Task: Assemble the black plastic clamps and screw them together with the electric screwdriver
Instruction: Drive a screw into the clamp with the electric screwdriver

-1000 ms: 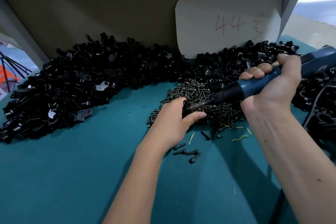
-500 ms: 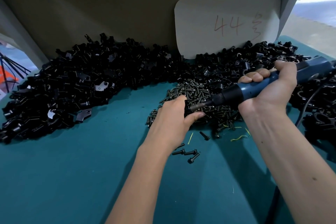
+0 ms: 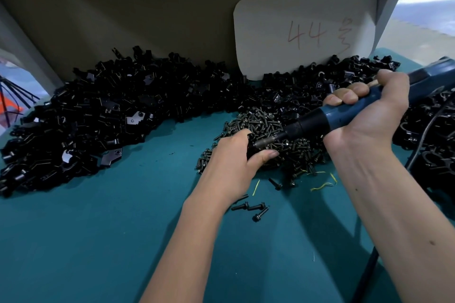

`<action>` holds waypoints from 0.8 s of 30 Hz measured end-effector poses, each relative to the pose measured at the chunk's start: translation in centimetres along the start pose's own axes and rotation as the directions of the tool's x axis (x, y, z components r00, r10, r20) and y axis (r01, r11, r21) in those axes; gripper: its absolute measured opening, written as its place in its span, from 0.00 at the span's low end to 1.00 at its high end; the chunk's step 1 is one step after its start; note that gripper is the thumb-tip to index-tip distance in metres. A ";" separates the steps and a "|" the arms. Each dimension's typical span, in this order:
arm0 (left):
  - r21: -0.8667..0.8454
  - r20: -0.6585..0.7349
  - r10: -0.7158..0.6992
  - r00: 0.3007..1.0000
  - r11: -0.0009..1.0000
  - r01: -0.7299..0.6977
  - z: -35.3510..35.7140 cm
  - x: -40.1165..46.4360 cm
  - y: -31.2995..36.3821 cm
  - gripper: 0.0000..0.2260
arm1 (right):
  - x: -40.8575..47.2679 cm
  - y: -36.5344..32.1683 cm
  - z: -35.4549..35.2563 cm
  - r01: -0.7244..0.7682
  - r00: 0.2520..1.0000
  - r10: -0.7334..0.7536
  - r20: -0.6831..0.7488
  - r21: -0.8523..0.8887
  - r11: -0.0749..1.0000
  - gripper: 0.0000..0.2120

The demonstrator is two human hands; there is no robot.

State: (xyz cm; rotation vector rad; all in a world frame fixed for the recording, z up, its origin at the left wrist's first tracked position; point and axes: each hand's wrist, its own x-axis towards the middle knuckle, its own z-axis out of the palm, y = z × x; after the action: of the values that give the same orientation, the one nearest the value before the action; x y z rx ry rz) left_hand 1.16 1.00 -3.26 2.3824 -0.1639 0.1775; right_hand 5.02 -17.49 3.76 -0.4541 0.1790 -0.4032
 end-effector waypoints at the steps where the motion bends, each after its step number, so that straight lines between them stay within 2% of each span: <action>1: -0.005 -0.003 0.002 1.000 1.000 -0.002 0.0 0.0 0.0 0.21 | 0.0 -0.1 0.1 0.005 1.000 -0.005 -0.008 -0.008 1.000 0.12; 5: -0.019 -0.022 0.006 1.000 1.000 -0.007 0.2 -0.1 0.4 0.21 | 0.1 -0.5 0.4 0.010 1.000 -0.010 0.000 -0.034 0.999 0.12; 7: -0.046 0.002 0.014 1.000 0.999 -0.014 0.3 -0.1 0.7 0.21 | 0.1 -0.9 0.4 -0.001 0.998 0.003 0.057 -0.032 0.999 0.13; 8: -0.122 0.051 0.001 0.999 0.993 0.006 0.2 -0.1 0.7 0.21 | 0.0 -1.2 0.4 -0.014 0.994 0.018 0.111 -0.035 0.999 0.13; 9: -0.265 0.152 -0.024 0.988 0.962 0.064 0.2 -0.1 0.7 0.20 | 0.0 -1.6 0.4 -0.025 0.983 0.032 0.180 -0.044 0.999 0.13; 11: -0.556 0.422 -0.020 0.906 0.784 0.277 -0.2 -0.5 1.0 0.18 | 0.1 -2.3 0.3 -0.032 0.937 0.057 0.345 -0.079 0.996 0.13; 12: -0.614 0.509 0.007 0.860 0.703 0.358 -0.6 -0.7 1.0 0.18 | 0.2 -2.7 0.3 -0.036 0.905 0.068 0.419 -0.083 0.996 0.13; 14: -0.641 0.582 0.036 0.813 0.635 0.431 -1.6 -1.1 0.5 0.17 | 0.8 -3.6 0.2 -0.095 0.849 0.092 0.521 -0.020 0.995 0.13; 16: -0.692 0.542 -0.029 0.840 0.551 0.466 -2.9 -1.1 -0.3 0.17 | 1.8 -4.7 0.1 -0.243 0.819 0.124 0.560 0.142 0.960 0.18; 18: -0.809 0.416 -0.155 0.896 0.387 0.442 -3.9 -0.9 -1.3 0.21 | 2.6 -5.1 0.0 -0.305 0.860 0.148 0.489 0.259 0.917 0.20; 20: -0.892 0.344 -0.219 0.913 0.228 0.390 -4.3 -0.6 -1.6 0.23 | 2.5 -4.5 -0.1 -0.198 0.942 0.138 0.307 0.173 0.965 0.18; 22: -0.919 0.319 -0.251 0.914 0.153 0.363 -4.1 -0.3 -1.4 0.22 | 1.8 -3.1 -0.1 -0.145 0.976 0.139 0.168 0.022 0.989 0.17; 24: -0.924 0.312 -0.289 0.905 0.130 0.360 -3.8 -0.2 -1.2 0.18 | 1.5 -1.7 -0.3 -0.150 0.981 0.162 0.107 -0.111 0.982 0.17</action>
State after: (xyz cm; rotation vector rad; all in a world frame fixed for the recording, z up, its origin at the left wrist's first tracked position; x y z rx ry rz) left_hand 0.86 4.43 -1.34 1.0141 0.2070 -0.1952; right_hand 5.73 -19.66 4.18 -0.5592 0.1221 -0.2129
